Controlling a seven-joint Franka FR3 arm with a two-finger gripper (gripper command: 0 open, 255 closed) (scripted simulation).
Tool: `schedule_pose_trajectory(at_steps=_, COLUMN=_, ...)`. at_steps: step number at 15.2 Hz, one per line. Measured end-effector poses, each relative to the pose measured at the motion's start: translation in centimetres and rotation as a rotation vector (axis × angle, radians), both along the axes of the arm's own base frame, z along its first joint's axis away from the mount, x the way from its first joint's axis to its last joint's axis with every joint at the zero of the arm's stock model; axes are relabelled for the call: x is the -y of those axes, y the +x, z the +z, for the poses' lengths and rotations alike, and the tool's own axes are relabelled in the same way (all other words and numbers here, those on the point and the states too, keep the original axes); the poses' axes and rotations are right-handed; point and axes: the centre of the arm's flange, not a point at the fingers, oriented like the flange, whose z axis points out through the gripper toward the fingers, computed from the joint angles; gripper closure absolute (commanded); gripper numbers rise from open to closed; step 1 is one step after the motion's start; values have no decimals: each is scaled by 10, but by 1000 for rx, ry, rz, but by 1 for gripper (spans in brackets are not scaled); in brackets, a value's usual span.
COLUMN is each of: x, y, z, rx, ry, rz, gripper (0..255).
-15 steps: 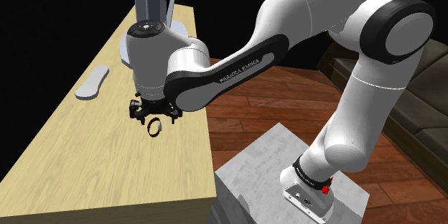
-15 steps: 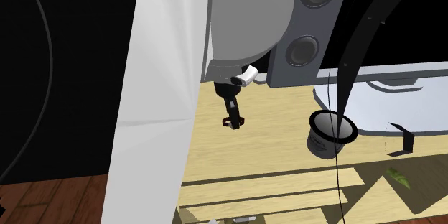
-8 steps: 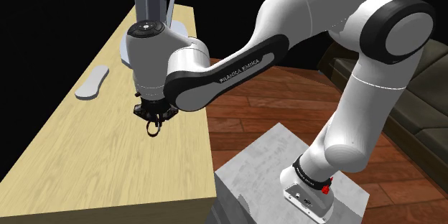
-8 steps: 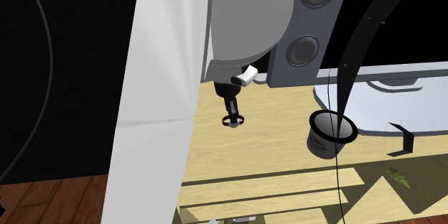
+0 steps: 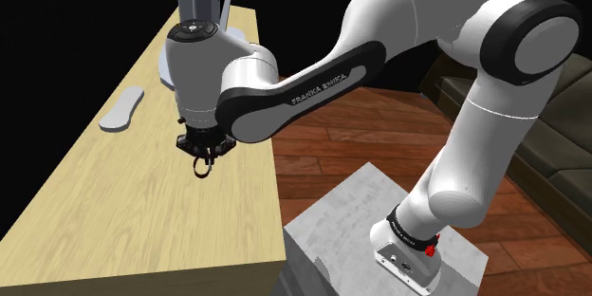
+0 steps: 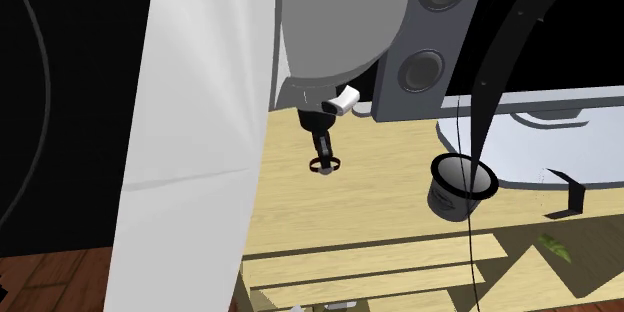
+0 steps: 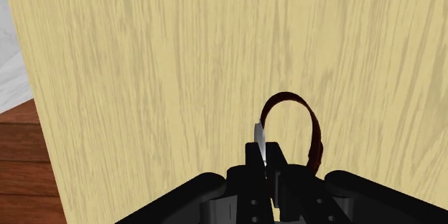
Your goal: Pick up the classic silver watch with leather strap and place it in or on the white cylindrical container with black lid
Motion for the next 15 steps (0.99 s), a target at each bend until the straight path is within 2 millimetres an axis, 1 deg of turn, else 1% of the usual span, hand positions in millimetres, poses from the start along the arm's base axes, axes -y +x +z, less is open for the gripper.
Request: schedule_pose_trajectory(at_steps=15, x=1, y=0, z=78, rx=0, ry=0, rz=0, gripper=255)
